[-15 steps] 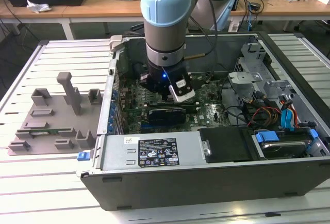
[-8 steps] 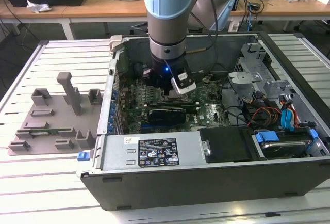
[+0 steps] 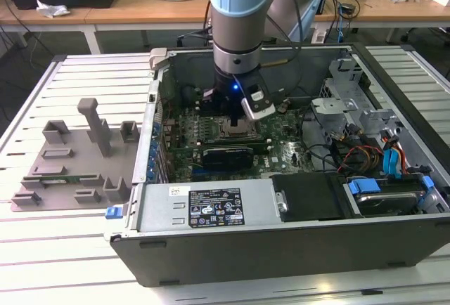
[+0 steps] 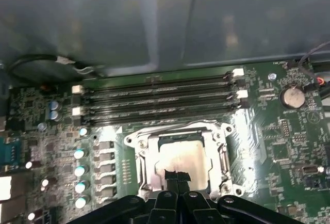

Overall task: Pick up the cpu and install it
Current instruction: 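Install the second cpu locking lever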

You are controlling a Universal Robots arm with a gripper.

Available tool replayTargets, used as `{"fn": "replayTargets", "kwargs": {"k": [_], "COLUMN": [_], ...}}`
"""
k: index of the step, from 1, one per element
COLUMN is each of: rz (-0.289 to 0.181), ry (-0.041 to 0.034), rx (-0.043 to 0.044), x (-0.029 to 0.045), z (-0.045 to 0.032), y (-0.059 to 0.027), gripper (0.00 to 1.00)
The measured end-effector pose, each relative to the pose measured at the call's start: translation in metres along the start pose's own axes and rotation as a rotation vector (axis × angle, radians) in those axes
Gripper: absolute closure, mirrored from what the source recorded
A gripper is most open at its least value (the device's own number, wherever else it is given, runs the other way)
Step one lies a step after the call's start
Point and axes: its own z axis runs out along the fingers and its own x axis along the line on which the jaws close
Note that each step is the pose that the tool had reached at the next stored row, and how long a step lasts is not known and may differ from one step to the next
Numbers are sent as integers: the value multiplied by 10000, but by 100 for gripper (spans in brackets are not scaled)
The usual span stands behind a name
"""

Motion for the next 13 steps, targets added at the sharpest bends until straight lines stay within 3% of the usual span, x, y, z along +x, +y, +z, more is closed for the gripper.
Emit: {"fn": "replayTargets", "kwargs": {"k": [6, 10, 13], "rz": [3, 5, 2], "ry": [-30, -42, -44], "rx": [259, 364, 388], "x": [-86, -99, -100], "z": [15, -25, -28], "y": [90, 104, 105], "gripper": [89, 89, 89]}}
